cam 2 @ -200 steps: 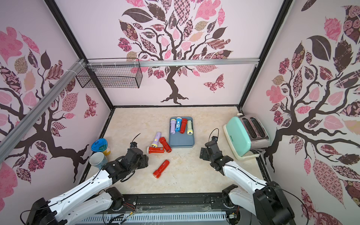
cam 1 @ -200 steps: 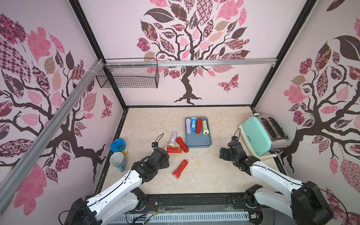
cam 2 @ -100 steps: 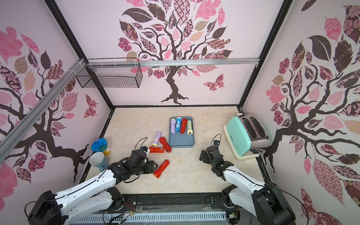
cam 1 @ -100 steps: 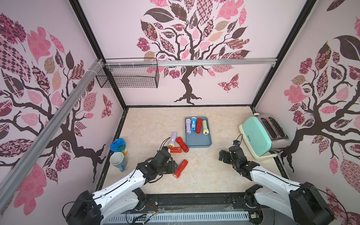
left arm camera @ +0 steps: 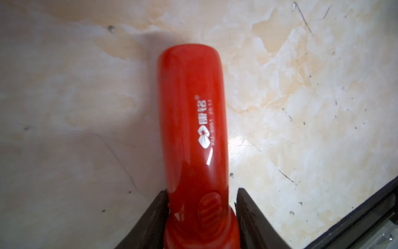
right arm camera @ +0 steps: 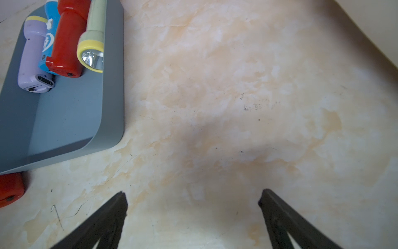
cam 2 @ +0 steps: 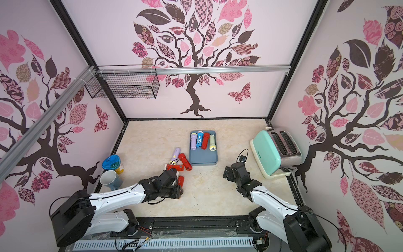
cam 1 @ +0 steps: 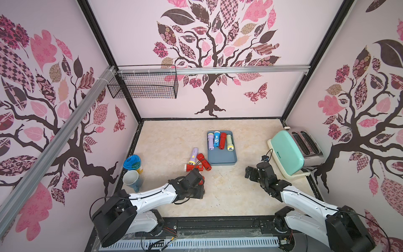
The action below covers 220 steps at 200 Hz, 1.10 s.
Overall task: Put the flashlights into the storage boxes
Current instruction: Pick up the flashlight from the center of the board.
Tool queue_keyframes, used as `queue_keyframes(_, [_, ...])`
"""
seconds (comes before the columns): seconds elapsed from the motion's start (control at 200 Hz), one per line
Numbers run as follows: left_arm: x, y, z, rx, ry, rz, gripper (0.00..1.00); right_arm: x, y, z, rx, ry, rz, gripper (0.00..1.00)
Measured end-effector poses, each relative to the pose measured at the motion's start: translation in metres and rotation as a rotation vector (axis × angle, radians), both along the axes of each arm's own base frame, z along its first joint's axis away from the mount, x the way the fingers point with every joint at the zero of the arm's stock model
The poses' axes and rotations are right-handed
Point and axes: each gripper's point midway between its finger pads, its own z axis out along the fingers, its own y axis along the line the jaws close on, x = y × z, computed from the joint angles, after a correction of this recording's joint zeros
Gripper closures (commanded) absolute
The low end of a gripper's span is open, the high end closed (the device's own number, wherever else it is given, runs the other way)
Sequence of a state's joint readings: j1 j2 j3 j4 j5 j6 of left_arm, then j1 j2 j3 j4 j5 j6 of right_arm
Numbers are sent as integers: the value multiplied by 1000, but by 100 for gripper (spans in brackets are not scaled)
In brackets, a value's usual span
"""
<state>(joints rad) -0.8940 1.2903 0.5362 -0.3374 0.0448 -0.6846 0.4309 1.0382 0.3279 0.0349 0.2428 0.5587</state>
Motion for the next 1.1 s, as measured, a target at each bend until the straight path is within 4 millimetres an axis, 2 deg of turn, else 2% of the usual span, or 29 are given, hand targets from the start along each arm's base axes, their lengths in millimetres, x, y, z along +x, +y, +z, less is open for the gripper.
queue_keyframes(0.235, [6,-12,-1,33,-12,-5,64,0,0,-1,1,3,-2,0])
queue_keyframes(0.35, [9,-8,-1,46,-22,24,73,0,0,0,2,1,-2,0])
queue_keyframes(0.465, [9,3,2,77,-29,59,75,0,0,0,1,0,-2,0])
queue_keyframes(0.615, [9,12,21,68,-62,85,75,0,0,0,2,1,-2,0])
queue_keyframes(0.725, [14,10,42,43,-101,97,75,0,0,0,2,-1,-2,0])
queue_keyframes(0.9, [42,-9,74,26,-174,114,75,1,-2,6,6,-24,-13,1])
queue_keyframes(1.005, [77,-32,88,22,-189,126,77,2,-4,13,12,-49,-30,0])
queue_keyframes(1.1, [113,-54,90,20,-184,143,79,0,-9,17,18,-76,-54,0])
